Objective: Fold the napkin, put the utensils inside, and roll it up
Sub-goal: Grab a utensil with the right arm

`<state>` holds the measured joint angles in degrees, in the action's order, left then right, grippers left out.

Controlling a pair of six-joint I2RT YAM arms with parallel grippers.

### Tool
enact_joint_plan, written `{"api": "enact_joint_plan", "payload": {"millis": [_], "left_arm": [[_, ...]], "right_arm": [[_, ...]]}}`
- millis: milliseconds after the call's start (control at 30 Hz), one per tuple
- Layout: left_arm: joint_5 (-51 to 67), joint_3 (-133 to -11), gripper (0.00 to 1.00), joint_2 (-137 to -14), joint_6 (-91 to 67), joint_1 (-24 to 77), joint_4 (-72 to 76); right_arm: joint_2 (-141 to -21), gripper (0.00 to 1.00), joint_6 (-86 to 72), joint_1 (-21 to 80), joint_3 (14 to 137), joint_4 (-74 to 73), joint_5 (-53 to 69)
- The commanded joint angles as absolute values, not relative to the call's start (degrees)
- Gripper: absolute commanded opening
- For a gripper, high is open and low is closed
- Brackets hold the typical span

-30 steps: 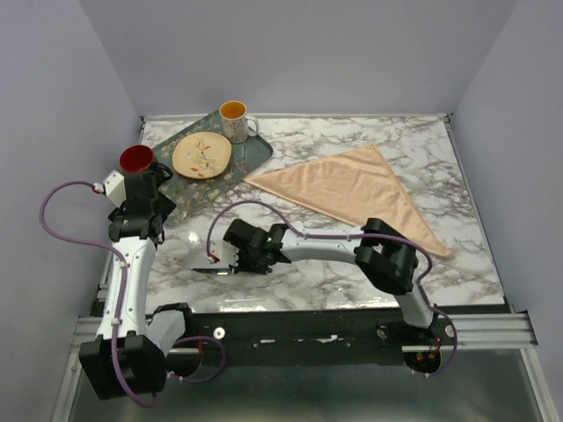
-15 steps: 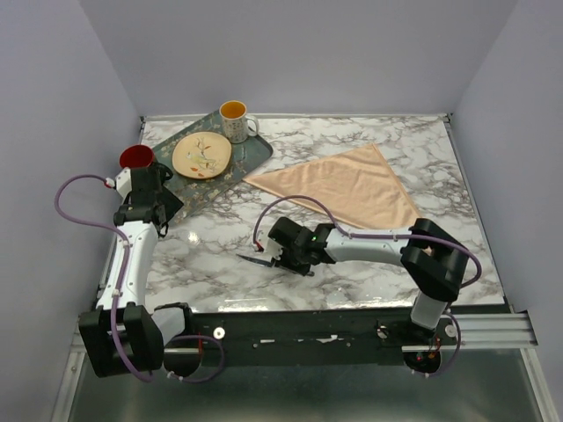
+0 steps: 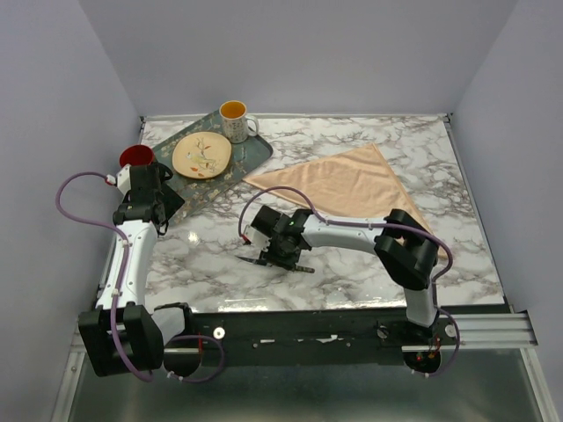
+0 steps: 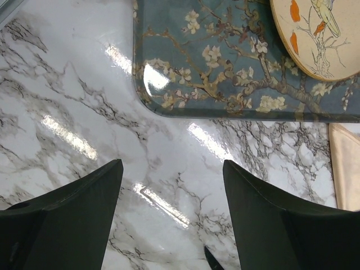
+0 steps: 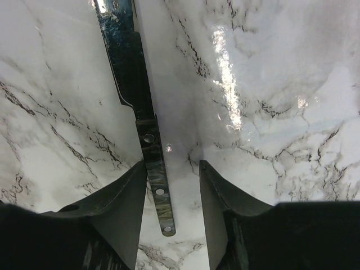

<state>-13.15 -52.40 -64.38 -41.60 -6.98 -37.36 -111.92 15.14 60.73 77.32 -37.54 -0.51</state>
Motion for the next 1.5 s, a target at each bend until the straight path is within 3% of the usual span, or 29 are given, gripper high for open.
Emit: {"api": "enact_joint_plan", "payload": {"millis": [0,267,400,533,567,1067,1267,1467], "left_arm": [[-11.9,-53.7,0.81,-64.4,-41.1,-6.7,-36.3],[-12.0,-53.5,0.81,-64.6,-41.1,-6.8,-36.0],[-11.3,-53.7,0.81,-64.9,-41.2,-6.8,-36.0],[-11.9,-53.5,0.81,-64.2,-41.0,-6.7,-36.0],[-12.0,-53.4,0.81,-64.2,-40.9,-6.8,-36.1],[-11.3,-53.4,0.81,-65.8,-41.0,-6.8,-35.1],[-9.1,-53.0,0.81,-67.1,-41.8,-6.3,-34.2],[-7.4,-52.6,0.85,-69.3,-42.4,-5.0,-33.2]], "right_arm": [[-117.0,0.47,16.0,60.7,79.4,-44.2,-1.0],[-117.6,0.43,14.1,62.3,78.0,-45.3,-4.0],[-118.7,0.34,15.3,62.4,78.4,-44.7,-4.5],[-119.7,0.04,16.8,62.4,78.4,-44.1,-6.2],[-119.8,0.01,16.7,62.4,78.4,-44.1,-8.0],[-93.4,0.01,25.0,57.8,67.6,-39.5,-10.2],[-90.3,0.01,31.8,44.6,66.3,-38.2,-9.6],[-96.3,0.01,34.4,32.2,69.9,-35.8,-6.3]]}}
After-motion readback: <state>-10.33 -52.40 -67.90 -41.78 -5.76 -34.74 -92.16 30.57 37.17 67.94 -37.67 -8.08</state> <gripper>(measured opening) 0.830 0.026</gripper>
